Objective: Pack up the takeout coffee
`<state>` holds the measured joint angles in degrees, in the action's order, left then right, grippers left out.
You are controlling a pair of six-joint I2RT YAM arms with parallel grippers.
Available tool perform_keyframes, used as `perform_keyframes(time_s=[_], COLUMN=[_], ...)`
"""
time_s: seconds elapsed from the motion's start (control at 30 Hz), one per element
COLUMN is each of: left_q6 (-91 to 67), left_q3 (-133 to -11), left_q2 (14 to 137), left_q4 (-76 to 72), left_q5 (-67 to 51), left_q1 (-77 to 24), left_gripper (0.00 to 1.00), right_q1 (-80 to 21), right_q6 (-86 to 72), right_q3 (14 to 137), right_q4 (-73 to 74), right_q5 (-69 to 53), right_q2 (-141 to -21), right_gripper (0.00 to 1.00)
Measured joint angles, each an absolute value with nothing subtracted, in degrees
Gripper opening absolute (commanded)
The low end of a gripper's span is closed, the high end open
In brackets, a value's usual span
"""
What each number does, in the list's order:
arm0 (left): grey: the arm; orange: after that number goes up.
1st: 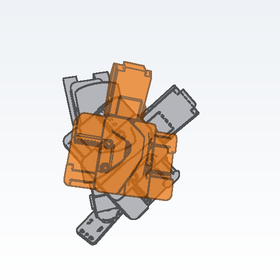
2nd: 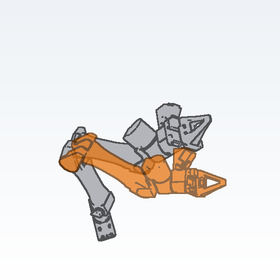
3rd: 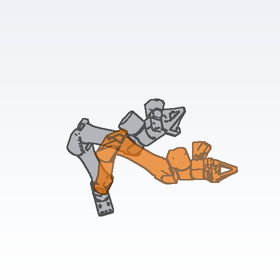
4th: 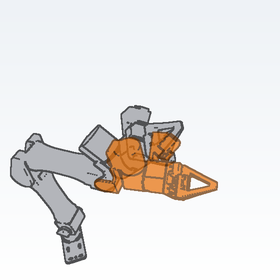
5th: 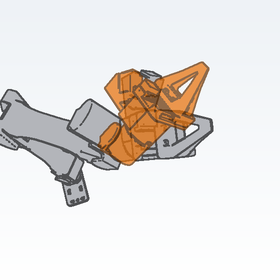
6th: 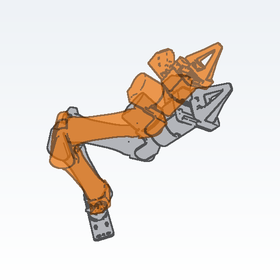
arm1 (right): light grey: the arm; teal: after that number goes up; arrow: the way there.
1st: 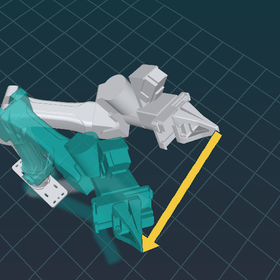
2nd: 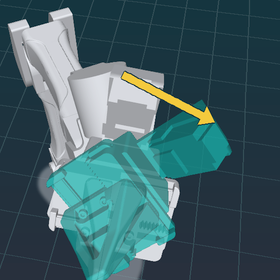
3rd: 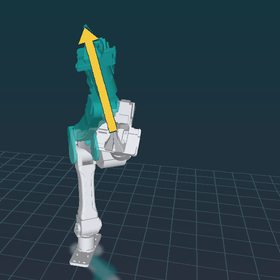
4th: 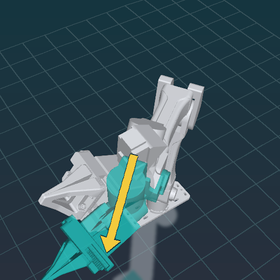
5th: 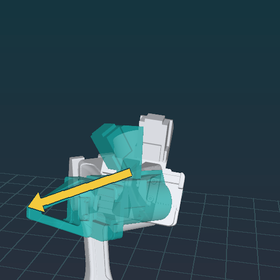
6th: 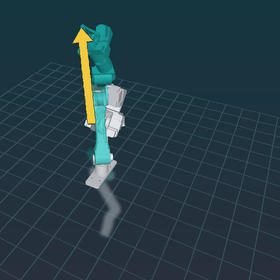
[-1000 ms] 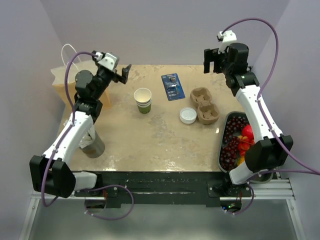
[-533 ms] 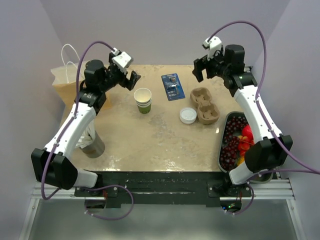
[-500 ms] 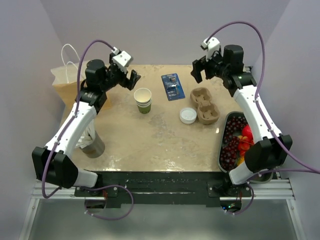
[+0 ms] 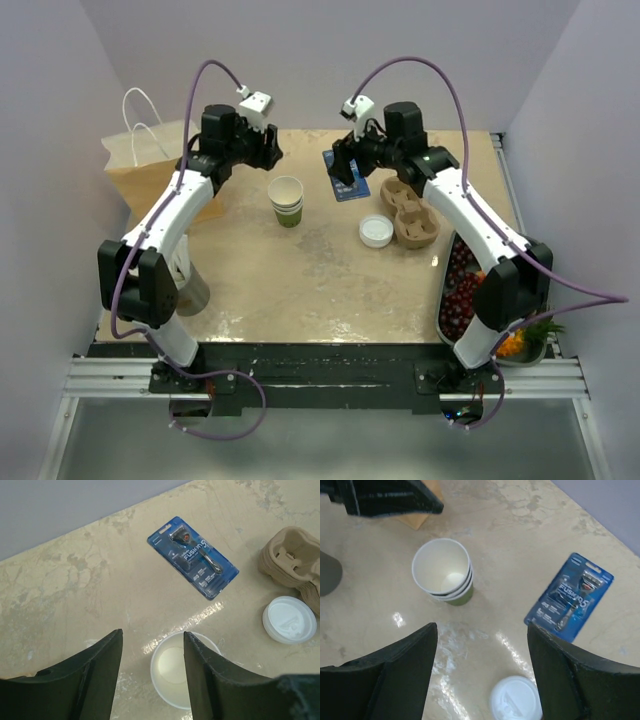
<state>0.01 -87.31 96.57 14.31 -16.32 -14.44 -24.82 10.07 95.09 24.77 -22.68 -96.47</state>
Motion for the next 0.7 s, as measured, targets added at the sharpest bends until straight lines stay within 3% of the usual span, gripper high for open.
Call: perform_keyframes(time_s=[0.13, 0.37, 0.7], left_q6=[-0.5, -1.8, -3.0], left_q3=[-87.3, -91.6, -91.7], left_q2=[96.7, 96.5, 93.9], left_q4=[15.9, 21.1, 21.1], left_q5=[-16.0, -18.0, -19.1], left_q1=[-14.3, -11.4, -5.9], left_gripper=[0.59, 0.62, 0.63], right_q1=[-26.5, -29.8, -34.7], right_q6=[3.7, -6.2, -9.7], right_q3=[98.8, 105.6, 108.4], right_q4=[22.2, 19.8, 20.4], right_q5=[-22.0, -17.6, -11.3], right_q2=[-101.0, -110.8, -115.1], right_gripper=[0.57, 0.57, 0.54])
